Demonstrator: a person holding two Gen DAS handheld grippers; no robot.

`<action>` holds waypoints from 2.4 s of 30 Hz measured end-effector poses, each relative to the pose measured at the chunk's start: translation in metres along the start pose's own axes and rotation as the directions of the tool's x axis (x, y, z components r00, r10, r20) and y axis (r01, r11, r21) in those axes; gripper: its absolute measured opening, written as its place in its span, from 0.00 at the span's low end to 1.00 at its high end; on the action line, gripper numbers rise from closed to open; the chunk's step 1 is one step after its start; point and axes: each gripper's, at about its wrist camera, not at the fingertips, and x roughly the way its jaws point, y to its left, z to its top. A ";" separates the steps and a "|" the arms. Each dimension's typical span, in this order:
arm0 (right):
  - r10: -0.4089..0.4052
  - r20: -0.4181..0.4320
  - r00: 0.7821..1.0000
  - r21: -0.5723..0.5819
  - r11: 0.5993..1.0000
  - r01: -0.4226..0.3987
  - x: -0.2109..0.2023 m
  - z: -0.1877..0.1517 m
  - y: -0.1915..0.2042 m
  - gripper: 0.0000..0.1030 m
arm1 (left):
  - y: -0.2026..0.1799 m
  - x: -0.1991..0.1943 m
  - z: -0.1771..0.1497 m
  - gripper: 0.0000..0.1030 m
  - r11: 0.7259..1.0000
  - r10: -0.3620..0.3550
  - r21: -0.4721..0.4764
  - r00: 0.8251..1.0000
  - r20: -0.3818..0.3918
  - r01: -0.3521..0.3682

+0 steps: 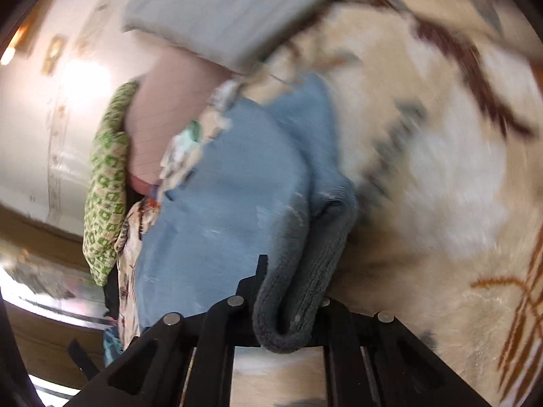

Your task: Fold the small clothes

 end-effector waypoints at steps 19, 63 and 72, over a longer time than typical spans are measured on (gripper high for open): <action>-0.038 -0.358 0.933 -0.528 0.833 -0.169 0.216 -0.203 0.304 0.22 | 0.254 -0.098 -0.089 0.73 0.723 -0.015 -0.677 0.982 0.188 0.140; 0.156 -0.395 0.905 -0.198 0.948 -0.250 0.236 0.044 0.231 0.73 | 0.127 0.000 0.004 0.86 0.904 -0.043 -0.424 0.998 0.044 0.057; 0.252 -0.389 0.886 -0.191 0.919 -0.345 0.187 0.032 0.241 0.71 | 0.136 0.000 0.002 0.85 0.880 -0.070 -0.469 0.997 0.039 0.080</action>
